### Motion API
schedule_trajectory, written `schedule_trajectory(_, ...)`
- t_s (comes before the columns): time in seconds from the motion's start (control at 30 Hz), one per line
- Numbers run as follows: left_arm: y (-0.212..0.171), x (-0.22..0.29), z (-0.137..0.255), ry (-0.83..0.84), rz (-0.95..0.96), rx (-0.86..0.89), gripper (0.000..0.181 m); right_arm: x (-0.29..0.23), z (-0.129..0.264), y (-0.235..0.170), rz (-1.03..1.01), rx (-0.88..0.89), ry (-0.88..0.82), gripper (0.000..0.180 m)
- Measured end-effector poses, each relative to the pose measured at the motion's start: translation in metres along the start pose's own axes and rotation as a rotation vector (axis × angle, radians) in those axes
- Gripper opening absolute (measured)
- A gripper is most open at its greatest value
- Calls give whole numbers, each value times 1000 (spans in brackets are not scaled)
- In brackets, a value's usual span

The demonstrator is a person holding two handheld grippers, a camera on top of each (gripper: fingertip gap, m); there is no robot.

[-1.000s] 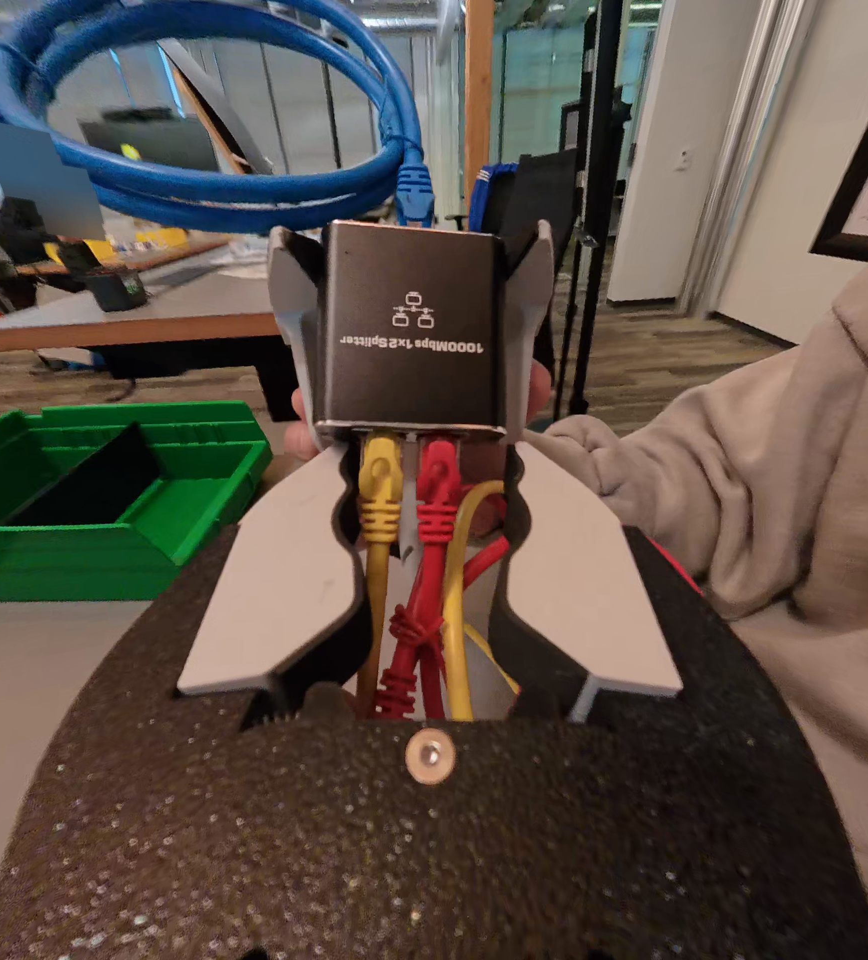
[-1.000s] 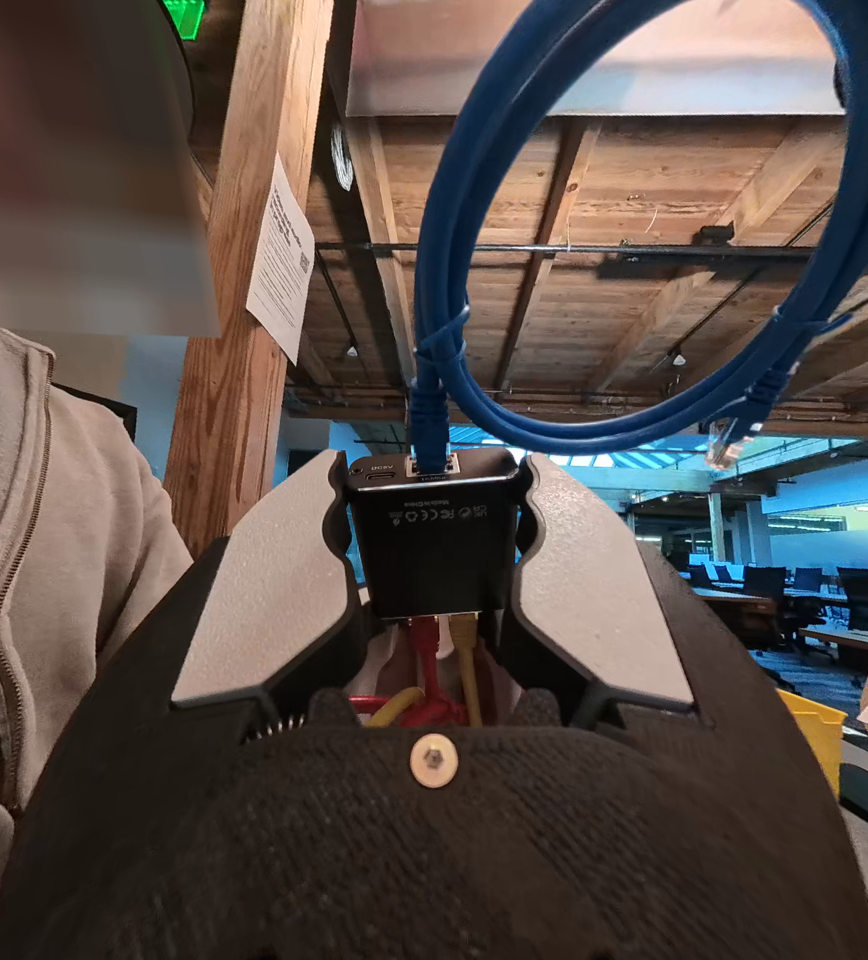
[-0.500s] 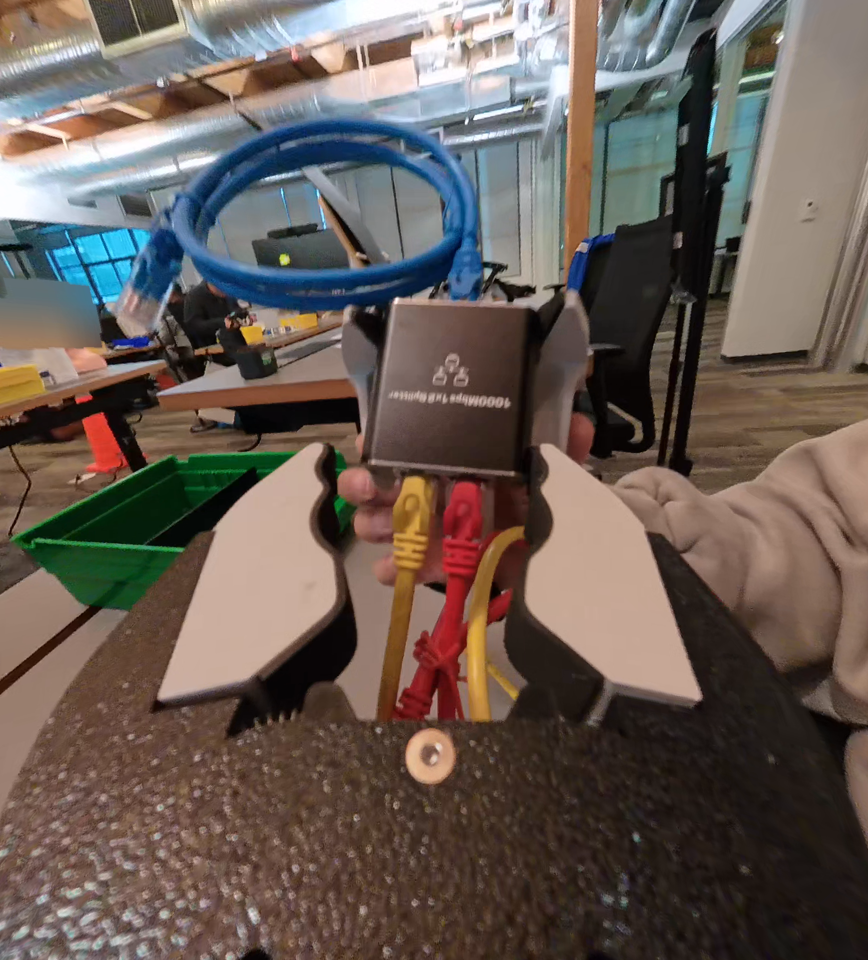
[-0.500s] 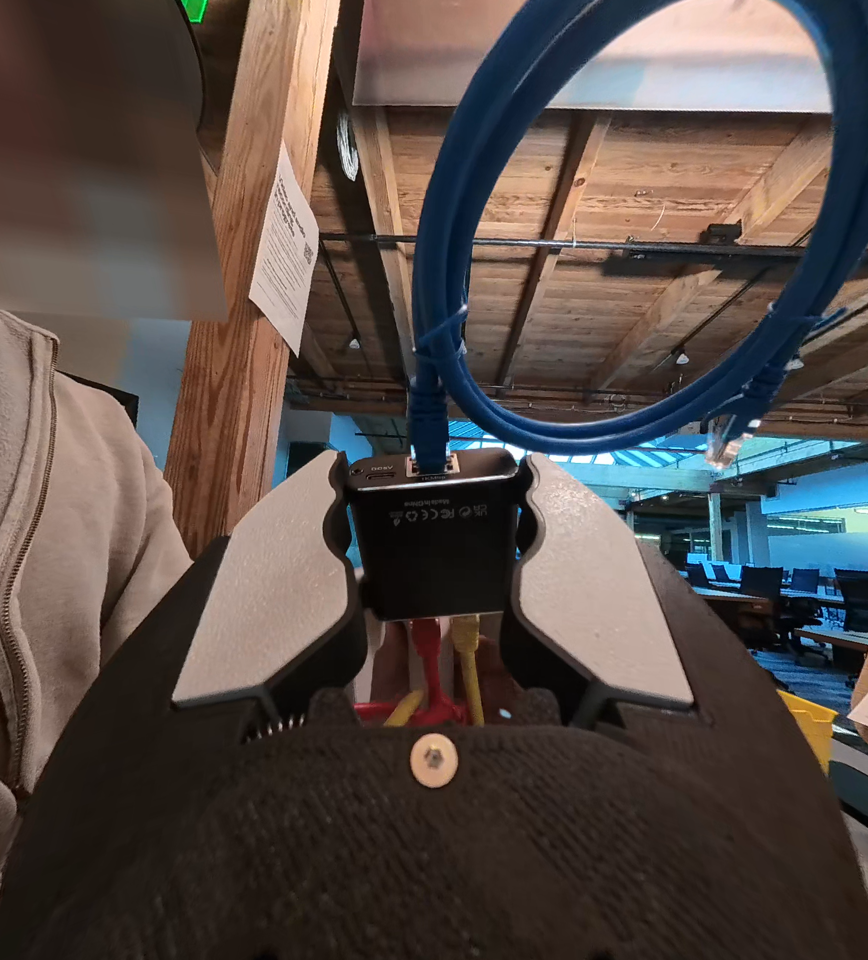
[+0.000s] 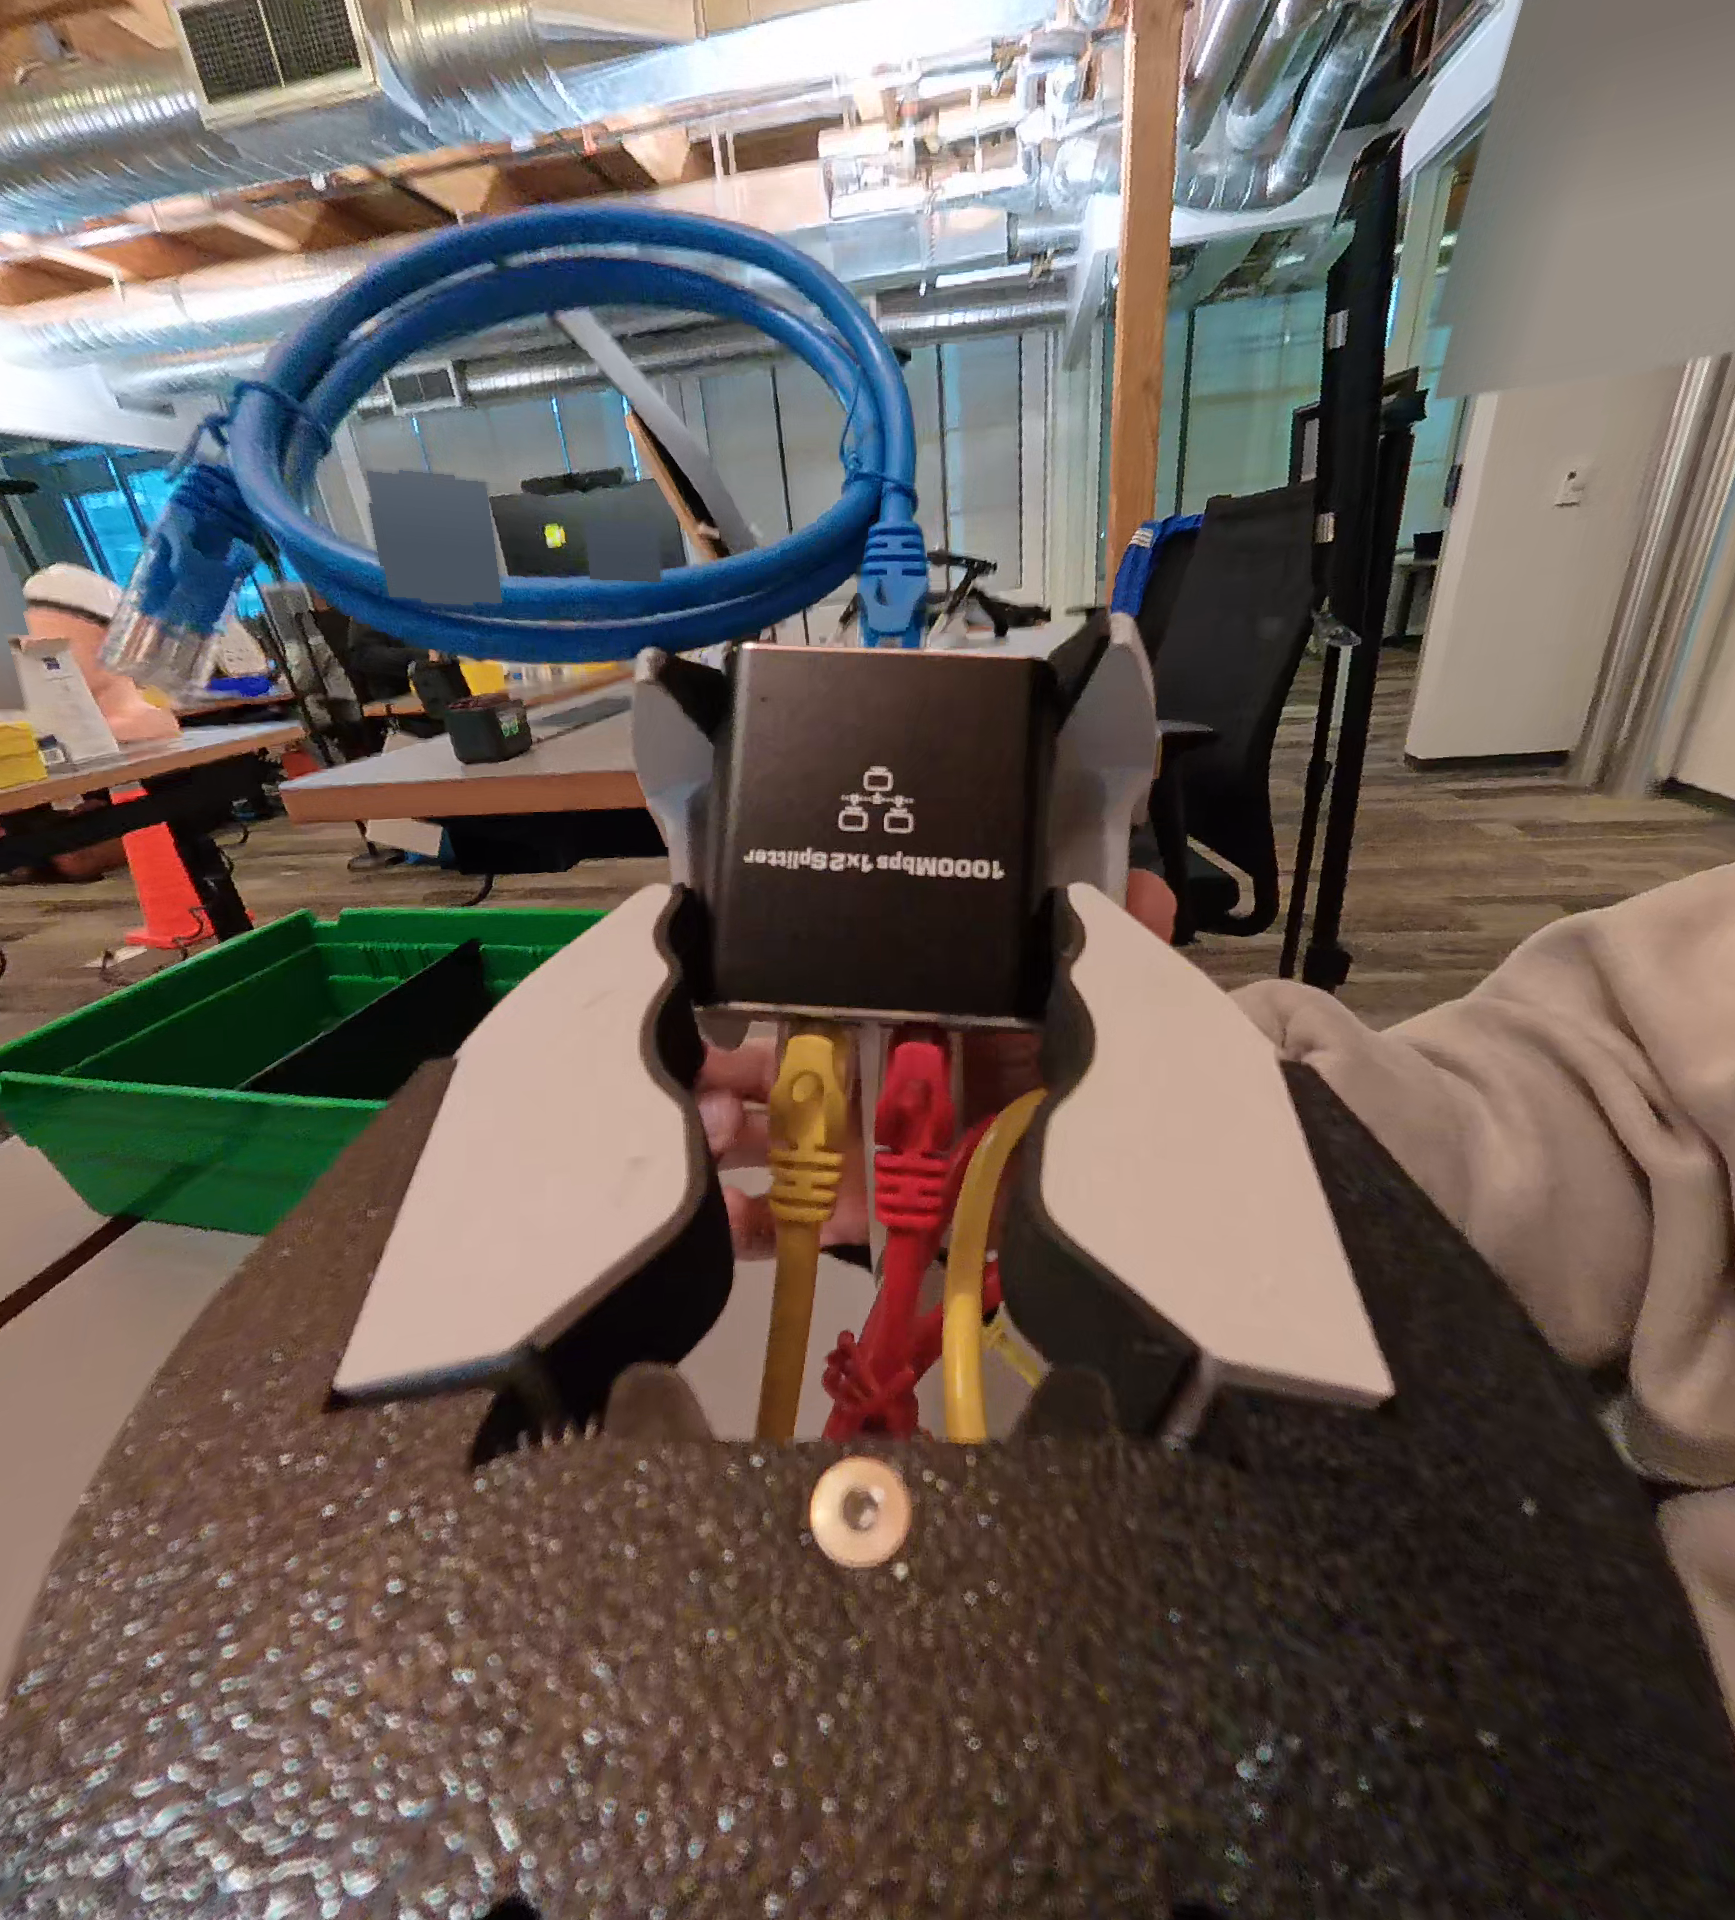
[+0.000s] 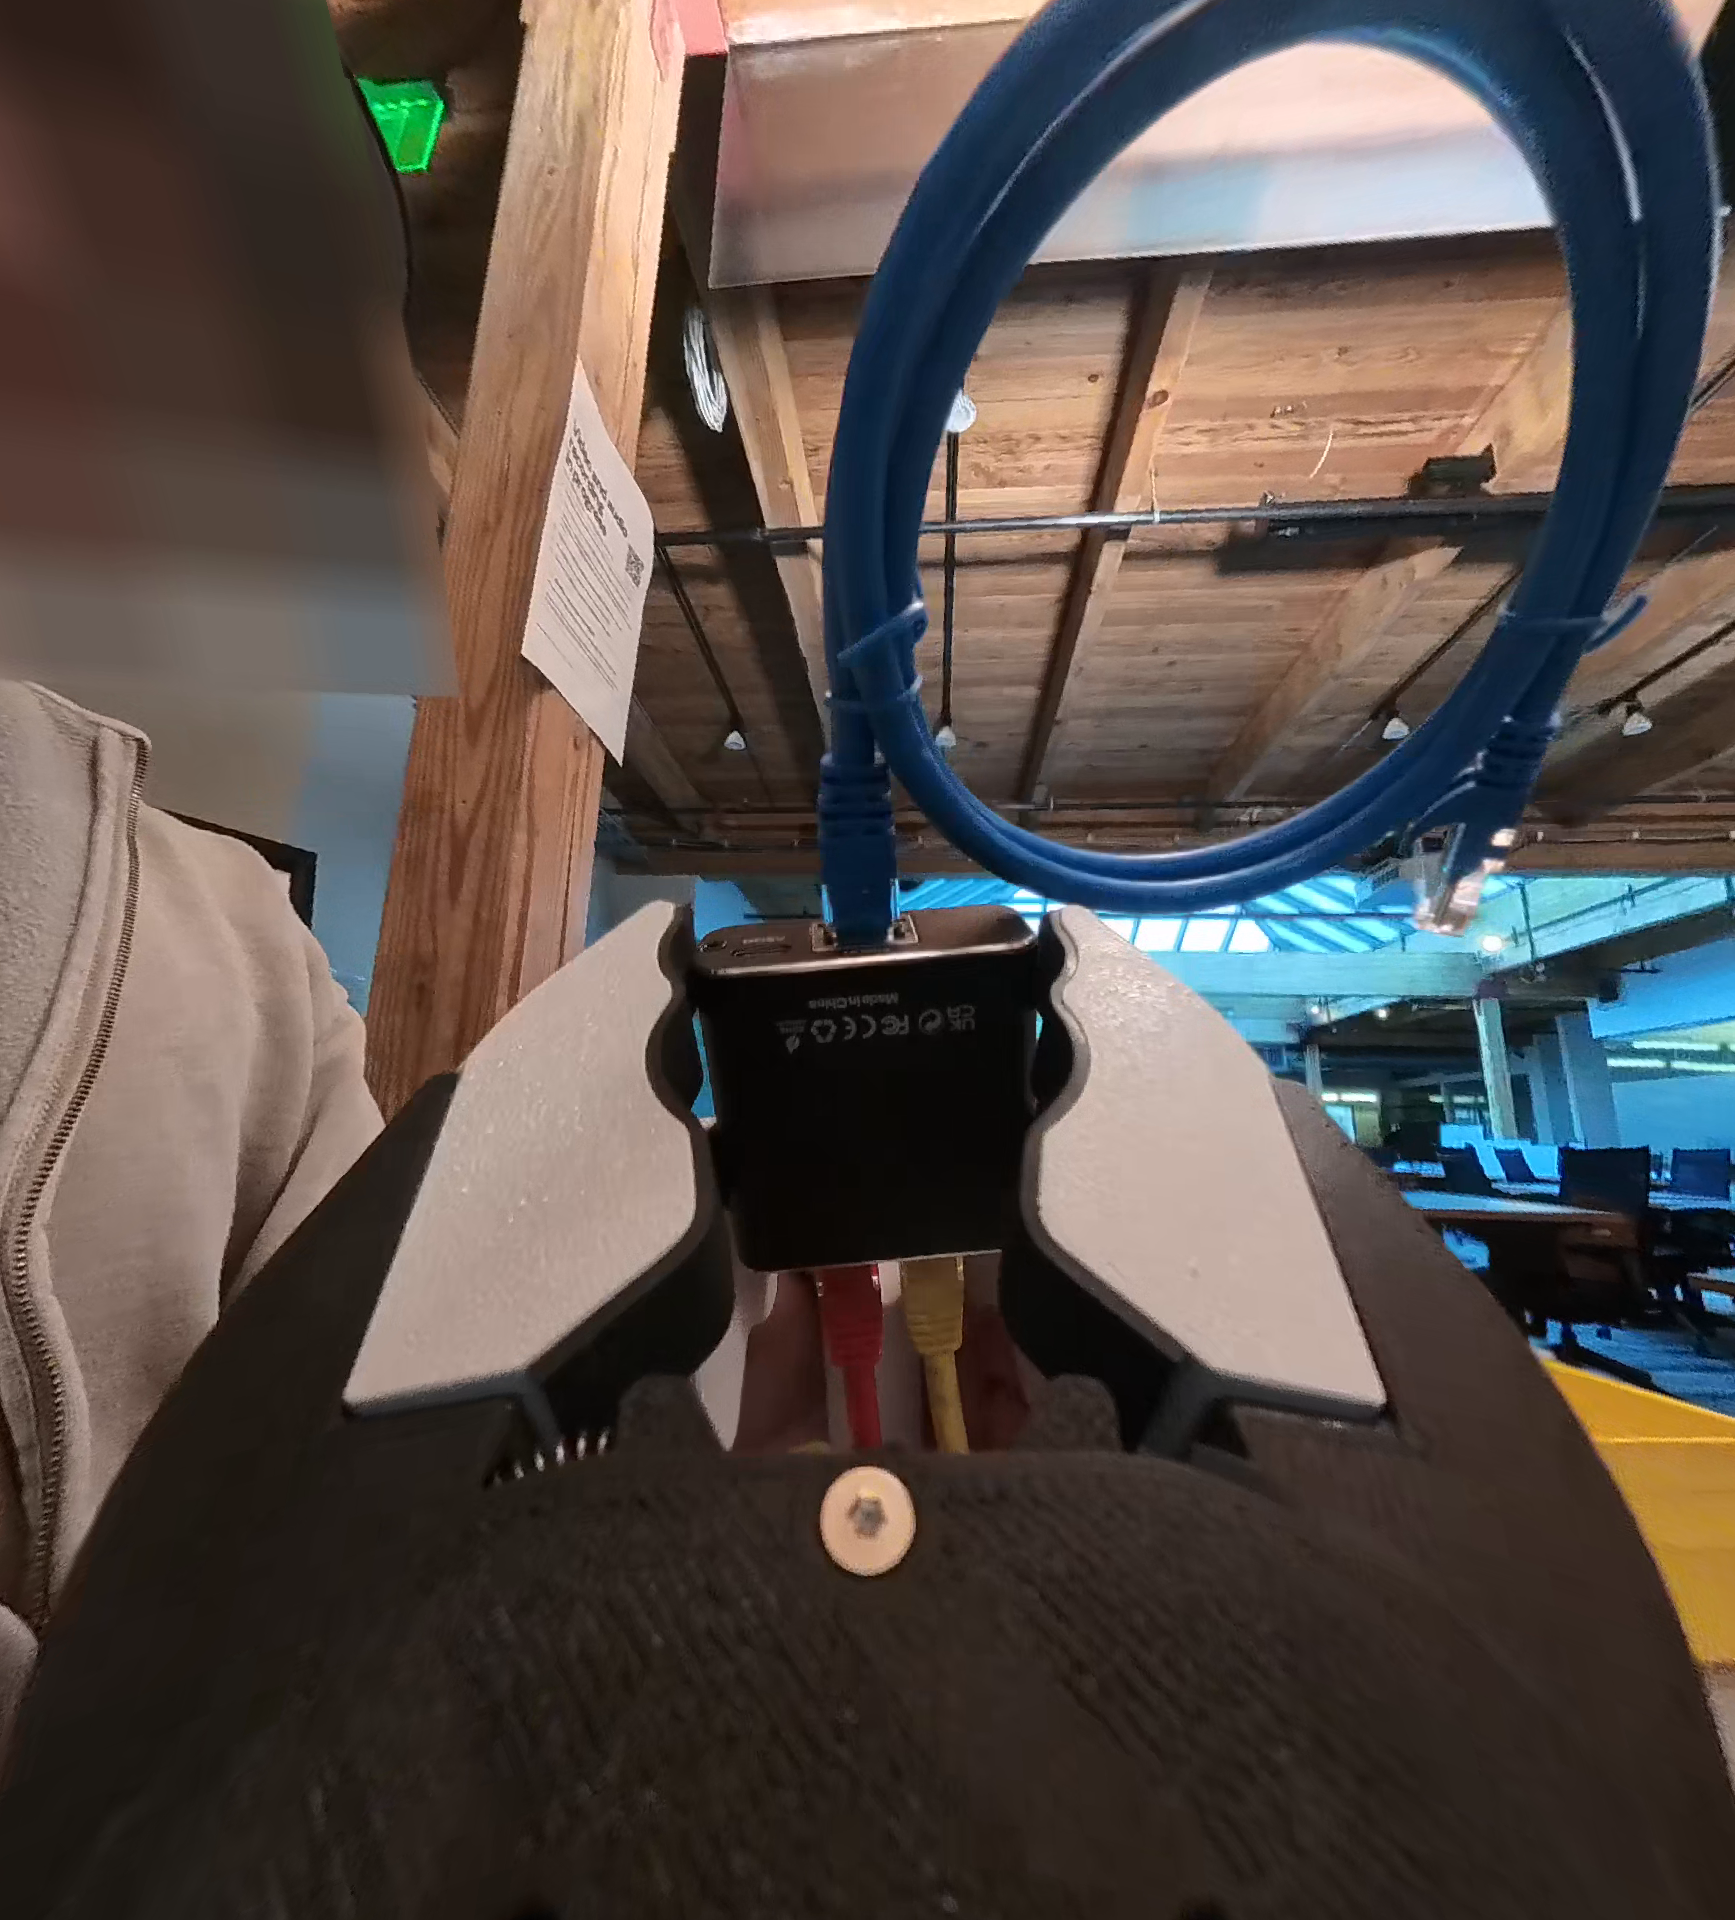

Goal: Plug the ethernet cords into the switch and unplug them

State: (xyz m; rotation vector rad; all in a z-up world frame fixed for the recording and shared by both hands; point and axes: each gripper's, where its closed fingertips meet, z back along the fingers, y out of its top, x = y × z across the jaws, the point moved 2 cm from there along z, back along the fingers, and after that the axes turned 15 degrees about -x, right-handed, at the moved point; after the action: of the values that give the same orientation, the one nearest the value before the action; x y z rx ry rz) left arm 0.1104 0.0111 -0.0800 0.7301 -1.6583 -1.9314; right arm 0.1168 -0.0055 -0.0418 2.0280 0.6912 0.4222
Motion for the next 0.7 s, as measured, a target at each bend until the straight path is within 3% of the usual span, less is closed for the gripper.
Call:
schedule_trajectory(0.1, -4, -9, 5, 28, 19, -87, 62, 11, 0, -6, -34, -114, -67, 62)
schedule_trajectory(0.17, -8, -18, 10, 75, -13, -183, 62, 17, 5, -14, 37, -246, -157, 62)
schedule_trajectory(0.27, -11, -14, 14, 20, -46, -351, 63, 14, 7, -16, 124, -343, -181, 65)
schedule_trajectory(0.37, -11, -10, 14, -46, -35, -473, 63, 10, 2, -16, 166, -327, -168, 66)
schedule_trajectory(0.5, -7, -8, 13, -43, -40, -566, 63, 6, 3, -10, 182, -179, -136, 64)
schedule_trajectory(0.7, 5, -5, 14, -36, -131, -398, 63, 2, 1, 5, 164, -55, -140, 64)
